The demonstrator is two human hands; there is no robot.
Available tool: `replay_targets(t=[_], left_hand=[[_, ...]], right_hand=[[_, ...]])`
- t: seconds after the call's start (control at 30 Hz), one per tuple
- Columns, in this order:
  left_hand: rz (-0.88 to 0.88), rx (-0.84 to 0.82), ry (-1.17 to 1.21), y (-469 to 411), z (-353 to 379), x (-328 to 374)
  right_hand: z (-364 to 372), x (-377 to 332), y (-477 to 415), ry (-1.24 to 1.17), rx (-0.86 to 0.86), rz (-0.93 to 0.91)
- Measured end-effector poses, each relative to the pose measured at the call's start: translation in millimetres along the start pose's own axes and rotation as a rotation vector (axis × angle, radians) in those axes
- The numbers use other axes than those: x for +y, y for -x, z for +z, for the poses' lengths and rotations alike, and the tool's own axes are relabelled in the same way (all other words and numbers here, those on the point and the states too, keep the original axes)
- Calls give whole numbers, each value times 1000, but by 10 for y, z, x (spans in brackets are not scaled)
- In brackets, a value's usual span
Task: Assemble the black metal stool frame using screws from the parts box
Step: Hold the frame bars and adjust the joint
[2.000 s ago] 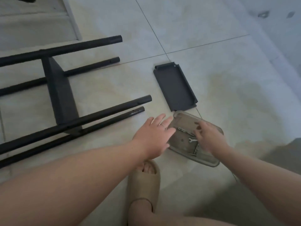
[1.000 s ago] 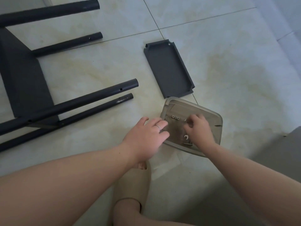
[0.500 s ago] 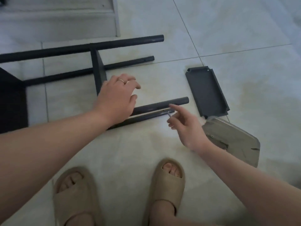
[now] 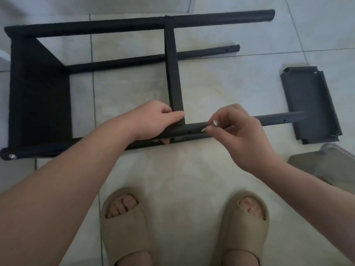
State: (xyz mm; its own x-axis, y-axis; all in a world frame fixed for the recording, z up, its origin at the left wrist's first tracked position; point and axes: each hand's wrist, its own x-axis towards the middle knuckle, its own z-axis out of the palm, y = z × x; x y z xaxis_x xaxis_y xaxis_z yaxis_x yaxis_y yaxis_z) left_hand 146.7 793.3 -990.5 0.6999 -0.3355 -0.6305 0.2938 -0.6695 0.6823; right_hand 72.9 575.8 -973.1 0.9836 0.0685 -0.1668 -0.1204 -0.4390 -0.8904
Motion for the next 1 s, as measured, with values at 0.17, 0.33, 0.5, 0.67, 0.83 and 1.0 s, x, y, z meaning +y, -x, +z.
replay_targets(t=[0.17, 0.33, 0.5, 0.67, 0.83, 1.0], left_hand=[[-45, -119, 76, -78, -35, -11], [-28, -120, 107, -121, 13, -33], [-43, -158, 182, -138, -2, 26], [-70, -100, 201, -225, -4, 144], [-89, -124, 242, -244, 23, 62], [-79, -196, 299, -239, 32, 53]], right_hand=[[-137, -43, -43, 501, -327, -94], [-240, -49, -280, 775, -587, -43], [-205, -23, -255, 751, -505, -111], [-229, -11, -236, 743, -453, -164], [-234, 30, -222, 710, -460, -135], [-225, 59, -219, 702, -457, -125]])
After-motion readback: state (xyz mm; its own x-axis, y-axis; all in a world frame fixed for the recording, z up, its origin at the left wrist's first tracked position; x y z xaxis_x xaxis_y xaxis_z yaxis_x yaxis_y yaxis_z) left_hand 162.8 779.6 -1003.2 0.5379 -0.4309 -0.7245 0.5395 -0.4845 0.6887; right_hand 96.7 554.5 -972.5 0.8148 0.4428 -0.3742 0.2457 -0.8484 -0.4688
